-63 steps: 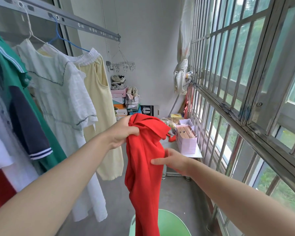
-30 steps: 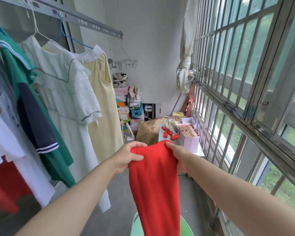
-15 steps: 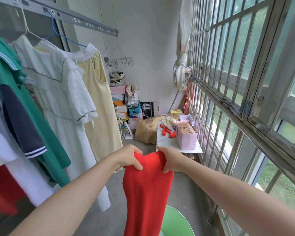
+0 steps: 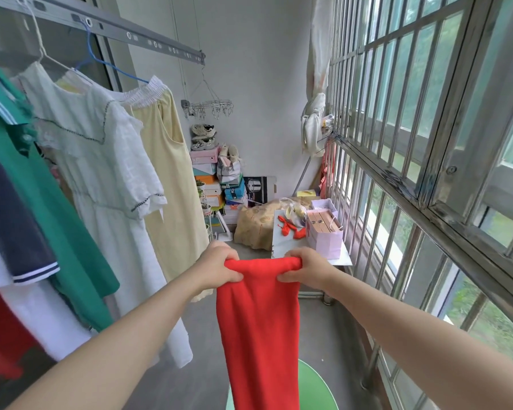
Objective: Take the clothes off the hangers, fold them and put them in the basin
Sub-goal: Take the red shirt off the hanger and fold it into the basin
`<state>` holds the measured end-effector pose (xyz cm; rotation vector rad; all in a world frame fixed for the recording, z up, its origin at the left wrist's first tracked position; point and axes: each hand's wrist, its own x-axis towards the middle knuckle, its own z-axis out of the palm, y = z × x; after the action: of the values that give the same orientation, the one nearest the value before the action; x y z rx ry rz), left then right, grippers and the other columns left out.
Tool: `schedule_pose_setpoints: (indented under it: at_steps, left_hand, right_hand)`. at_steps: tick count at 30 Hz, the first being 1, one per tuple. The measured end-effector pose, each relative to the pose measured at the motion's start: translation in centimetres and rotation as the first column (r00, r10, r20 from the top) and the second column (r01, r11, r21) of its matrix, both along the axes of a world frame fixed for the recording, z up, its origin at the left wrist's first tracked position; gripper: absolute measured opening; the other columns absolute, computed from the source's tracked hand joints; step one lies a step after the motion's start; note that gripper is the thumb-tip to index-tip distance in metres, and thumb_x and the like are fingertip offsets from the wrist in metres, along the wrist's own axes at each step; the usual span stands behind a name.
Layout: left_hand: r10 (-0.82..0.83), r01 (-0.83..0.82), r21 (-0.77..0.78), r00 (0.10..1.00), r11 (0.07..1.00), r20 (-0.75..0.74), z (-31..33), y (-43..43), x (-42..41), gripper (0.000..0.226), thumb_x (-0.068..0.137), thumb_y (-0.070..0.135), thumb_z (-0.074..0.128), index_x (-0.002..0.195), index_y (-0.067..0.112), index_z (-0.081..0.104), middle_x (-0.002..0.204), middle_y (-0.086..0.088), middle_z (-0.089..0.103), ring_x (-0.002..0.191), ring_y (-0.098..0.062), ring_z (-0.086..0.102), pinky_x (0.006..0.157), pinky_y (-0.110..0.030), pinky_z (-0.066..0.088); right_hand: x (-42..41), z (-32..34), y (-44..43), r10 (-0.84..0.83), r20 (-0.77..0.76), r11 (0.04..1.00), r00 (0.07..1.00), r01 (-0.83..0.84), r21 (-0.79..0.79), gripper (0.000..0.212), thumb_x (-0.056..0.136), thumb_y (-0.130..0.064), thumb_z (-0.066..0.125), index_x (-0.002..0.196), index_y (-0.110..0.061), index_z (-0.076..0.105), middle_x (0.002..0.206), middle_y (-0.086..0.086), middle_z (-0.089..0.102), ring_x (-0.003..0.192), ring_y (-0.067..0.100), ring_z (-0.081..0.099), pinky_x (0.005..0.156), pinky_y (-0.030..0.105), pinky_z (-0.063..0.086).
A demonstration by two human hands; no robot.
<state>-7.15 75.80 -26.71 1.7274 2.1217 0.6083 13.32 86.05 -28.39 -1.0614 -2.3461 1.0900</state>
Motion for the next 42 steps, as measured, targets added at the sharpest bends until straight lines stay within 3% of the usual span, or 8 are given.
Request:
schedule_pose_setpoints:
  at_steps: [5,12,25,29,31,34,37,42]
  left_hand:
    - [0.006,-0.047,0.063,0.846,0.997,0.533,1.1,-0.7,1.0,0.027,0.083,0.026,0.066,0.097,0.004,0.06,0.087,-0.003,0.061,0.081,-0.015,0.058,0.077,-0.032,0.044]
    - [-0.016,-0.082,0.13,0.788,0.988,0.615,2.2,-0.6,2.4,0.006,0.094,0.016,0.058,0.088,0.015,0.057,0.081,0.001,0.06,0.072,-0.009,0.058,0.06,-0.018,0.044]
    - [0.082,-0.125,-0.011,0.575,0.992,0.814,1.8,-1.7,1.4,0.014,0.097,0.016,0.053,0.11,0.015,0.057,0.105,-0.006,0.066,0.091,-0.019,0.063,0.091,-0.04,0.049]
    - [0.058,-0.318,0.027,0.256,0.948,0.965,2.3,-1.1,1.4,0.026,0.1,0.028,0.045,0.101,0.008,0.061,0.089,-0.009,0.066,0.075,-0.017,0.064,0.066,-0.029,0.052]
    - [0.088,-0.321,-0.078,0.018,0.944,0.996,1.9,-1.2,1.6,0.051,0.097,0.054,0.033,0.099,0.012,0.063,0.089,-0.009,0.067,0.08,-0.021,0.063,0.069,-0.033,0.047]
    - [0.157,-0.153,-0.171,-0.099,0.973,0.983,-1.6,-2.1,3.8,0.081,0.083,0.076,0.026,0.103,0.013,0.072,0.103,-0.012,0.072,0.089,-0.024,0.07,0.082,-0.037,0.047]
    - [0.183,-0.07,-0.189,-0.078,0.98,0.98,-3.9,-2.7,4.8,0.071,0.086,0.066,0.034,0.099,0.009,0.075,0.098,-0.014,0.073,0.084,-0.024,0.072,0.082,-0.039,0.049]
    - [0.261,-0.212,-0.211,0.239,0.954,0.935,-5.7,-1.5,3.7,0.021,0.096,0.022,0.051,0.113,0.013,0.059,0.097,-0.006,0.071,0.081,-0.018,0.067,0.078,-0.033,0.05]
  right_hand:
    - [1.5,-0.7,-0.6,-0.24,-0.431,0.768,0.87,-0.102,-0.633,0.023,0.087,-0.029,0.065,0.106,-0.015,0.066,0.098,0.003,0.071,0.087,0.015,0.065,0.084,0.032,0.05]
    - [2.7,-2.8,-1.9,0.088,-0.343,0.772,0.935,-0.282,-0.57,0.045,0.068,-0.014,0.074,0.113,-0.016,0.064,0.116,0.002,0.068,0.105,0.013,0.064,0.095,0.026,0.049]
    - [1.9,-2.8,-2.6,-0.099,-0.254,0.725,0.962,-0.105,-0.68,0.029,0.096,-0.032,0.05,0.115,-0.013,0.061,0.117,0.006,0.067,0.107,0.019,0.064,0.098,0.03,0.048]
    - [0.9,-1.3,-2.5,-0.245,-0.287,0.625,0.926,-0.075,-0.777,0.029,0.095,-0.038,0.05,0.107,-0.015,0.062,0.109,0.008,0.069,0.101,0.022,0.065,0.096,0.038,0.049]
    - [0.3,-0.5,-2.3,-0.335,-0.286,0.561,0.898,-0.054,-0.826,0.032,0.096,-0.039,0.049,0.107,-0.012,0.062,0.103,0.011,0.068,0.094,0.023,0.065,0.094,0.04,0.049]
    - [-0.1,-0.2,-1.8,-0.449,-0.231,0.475,0.863,0.011,-0.88,0.038,0.099,-0.038,0.044,0.12,-0.008,0.056,0.097,0.013,0.064,0.084,0.024,0.061,0.083,0.04,0.049]
    - [0.8,-0.9,-1.2,-0.466,-0.137,0.412,0.874,0.077,-0.908,0.048,0.098,-0.043,0.041,0.123,-0.006,0.057,0.098,0.013,0.064,0.084,0.024,0.06,0.077,0.037,0.048]
    - [2.6,-1.6,-1.6,-0.292,-0.175,0.52,0.94,0.003,-0.854,0.037,0.084,-0.023,0.068,0.115,-0.003,0.064,0.11,0.016,0.069,0.086,0.024,0.068,0.072,0.036,0.057]
